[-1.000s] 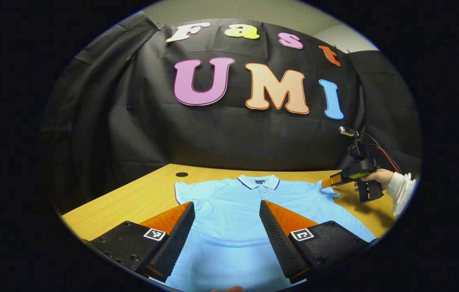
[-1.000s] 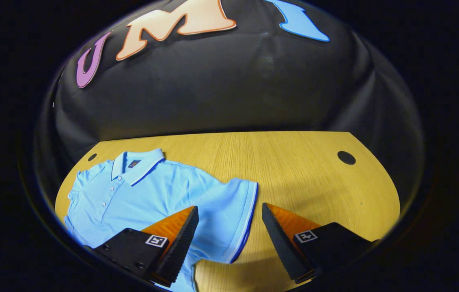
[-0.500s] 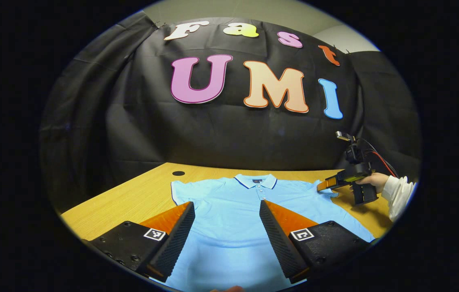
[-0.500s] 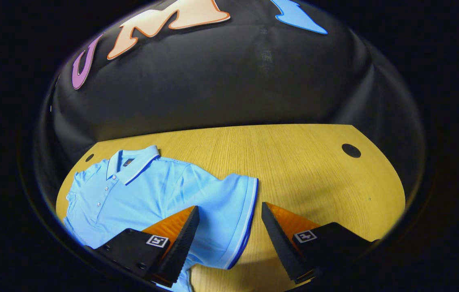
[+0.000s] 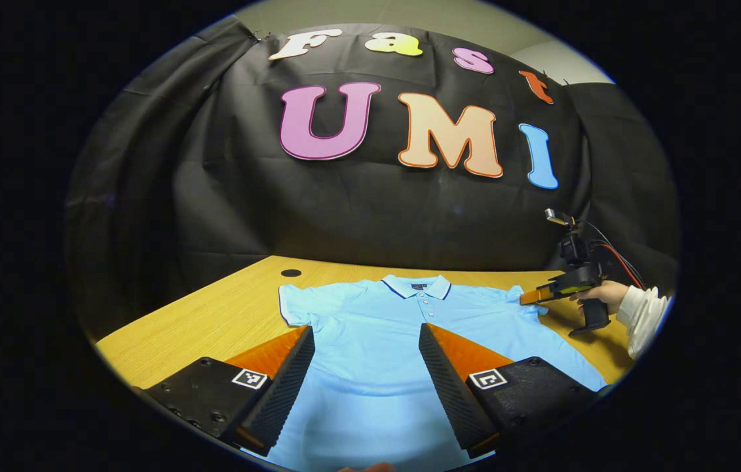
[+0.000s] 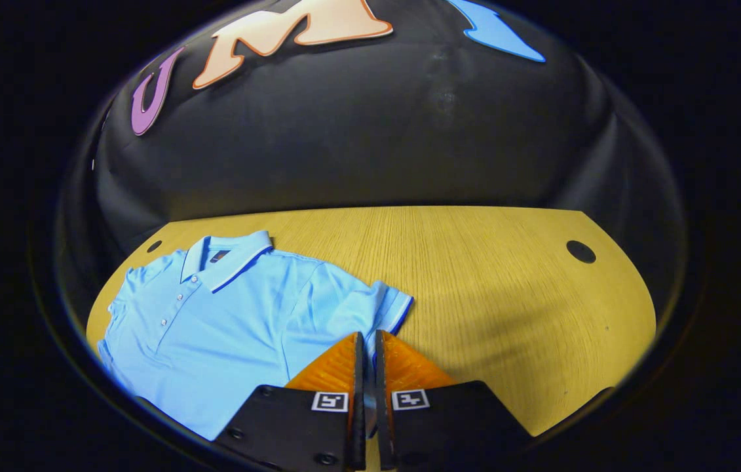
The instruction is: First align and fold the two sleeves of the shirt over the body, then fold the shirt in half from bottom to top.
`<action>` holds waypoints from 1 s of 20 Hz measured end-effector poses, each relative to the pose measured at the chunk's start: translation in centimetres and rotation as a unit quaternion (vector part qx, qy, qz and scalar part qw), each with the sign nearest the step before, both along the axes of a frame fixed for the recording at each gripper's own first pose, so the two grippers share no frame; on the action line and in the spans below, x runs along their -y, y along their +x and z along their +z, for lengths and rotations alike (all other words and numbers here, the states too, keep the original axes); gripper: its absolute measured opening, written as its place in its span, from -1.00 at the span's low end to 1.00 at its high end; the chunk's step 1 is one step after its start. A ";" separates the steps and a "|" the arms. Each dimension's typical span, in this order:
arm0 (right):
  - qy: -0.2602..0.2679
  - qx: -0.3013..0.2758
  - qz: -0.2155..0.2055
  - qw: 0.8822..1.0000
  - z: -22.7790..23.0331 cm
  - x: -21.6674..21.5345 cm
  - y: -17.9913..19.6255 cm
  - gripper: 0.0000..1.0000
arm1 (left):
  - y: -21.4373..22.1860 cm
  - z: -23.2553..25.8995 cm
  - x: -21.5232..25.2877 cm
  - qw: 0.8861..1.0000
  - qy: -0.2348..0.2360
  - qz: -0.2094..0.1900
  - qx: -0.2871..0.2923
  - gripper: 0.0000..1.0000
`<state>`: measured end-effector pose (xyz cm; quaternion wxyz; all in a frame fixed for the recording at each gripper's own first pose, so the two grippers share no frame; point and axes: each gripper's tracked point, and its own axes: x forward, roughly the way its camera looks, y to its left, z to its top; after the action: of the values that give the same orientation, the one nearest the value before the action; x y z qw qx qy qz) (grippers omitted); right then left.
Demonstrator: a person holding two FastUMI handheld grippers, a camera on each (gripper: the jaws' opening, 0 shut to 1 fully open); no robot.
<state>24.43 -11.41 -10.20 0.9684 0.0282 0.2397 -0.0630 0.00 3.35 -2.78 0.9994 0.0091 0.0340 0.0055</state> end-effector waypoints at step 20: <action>0.151 0.063 0.117 0.980 5.3 -14.4 -0.6 -0.94 | -0.5 0.3 -0.3 1.000 -0.003 0.005 0.004 0.90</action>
<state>23.84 3.00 -4.92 0.9667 0.1498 0.1871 0.0897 -0.55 3.64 -2.49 0.9995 0.0062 0.0302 0.0103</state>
